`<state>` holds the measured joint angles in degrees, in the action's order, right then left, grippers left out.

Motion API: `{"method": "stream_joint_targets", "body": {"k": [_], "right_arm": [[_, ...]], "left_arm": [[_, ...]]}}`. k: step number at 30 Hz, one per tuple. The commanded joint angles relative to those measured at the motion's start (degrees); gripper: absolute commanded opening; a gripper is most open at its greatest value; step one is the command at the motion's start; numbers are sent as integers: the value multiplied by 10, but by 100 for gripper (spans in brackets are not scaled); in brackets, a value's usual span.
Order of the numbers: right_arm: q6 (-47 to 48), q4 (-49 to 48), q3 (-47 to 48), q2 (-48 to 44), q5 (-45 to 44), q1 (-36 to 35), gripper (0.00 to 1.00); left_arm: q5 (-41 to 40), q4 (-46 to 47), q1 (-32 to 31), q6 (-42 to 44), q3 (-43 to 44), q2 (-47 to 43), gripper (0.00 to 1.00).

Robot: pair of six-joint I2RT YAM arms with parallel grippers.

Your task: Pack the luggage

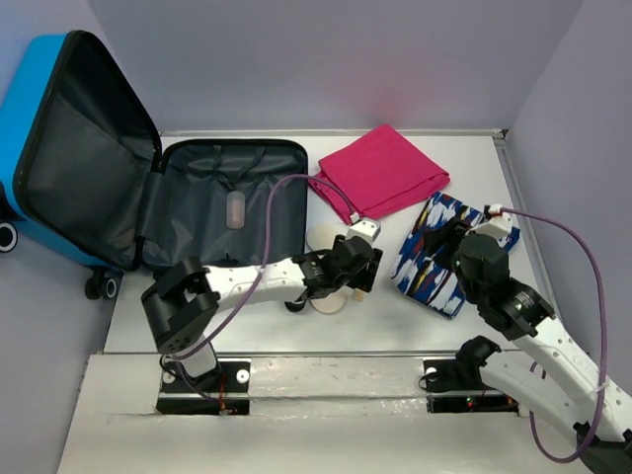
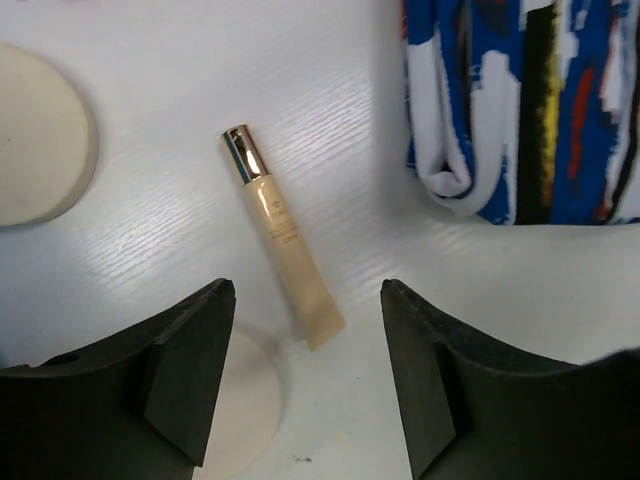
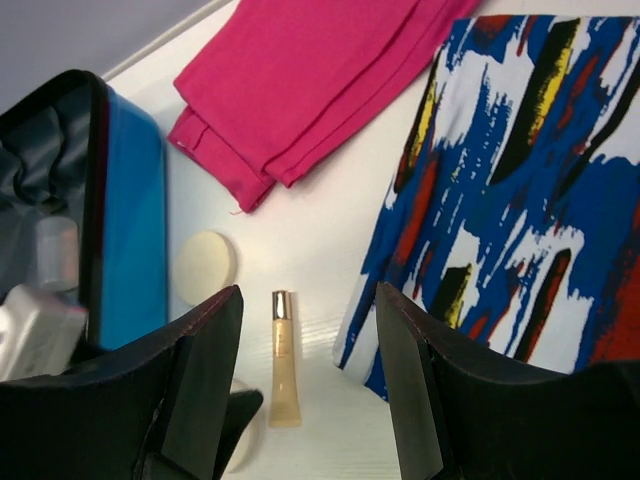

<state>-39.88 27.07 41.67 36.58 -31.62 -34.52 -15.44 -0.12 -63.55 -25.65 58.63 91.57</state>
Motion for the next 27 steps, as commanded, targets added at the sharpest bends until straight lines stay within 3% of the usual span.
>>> {"method": "stream_joint_targets", "body": {"k": [1, 11, 19, 27], "right_arm": [[-4, 32, -10, -38, -19, 2, 61], [-9, 28, -28, -43, 26, 2, 61], [-13, 25, -38, -56, 38, 2, 61], [-12, 25, -48, -64, 43, 2, 61]], "left_arm": [[-65, 5, 0, -2, 53, 68, 71], [-103, 6, -1, 14, 110, 172, 64], [-102, 6, 4, 25, 134, 220, 46], [-127, 15, 5, 29, 127, 214, 19]]}}
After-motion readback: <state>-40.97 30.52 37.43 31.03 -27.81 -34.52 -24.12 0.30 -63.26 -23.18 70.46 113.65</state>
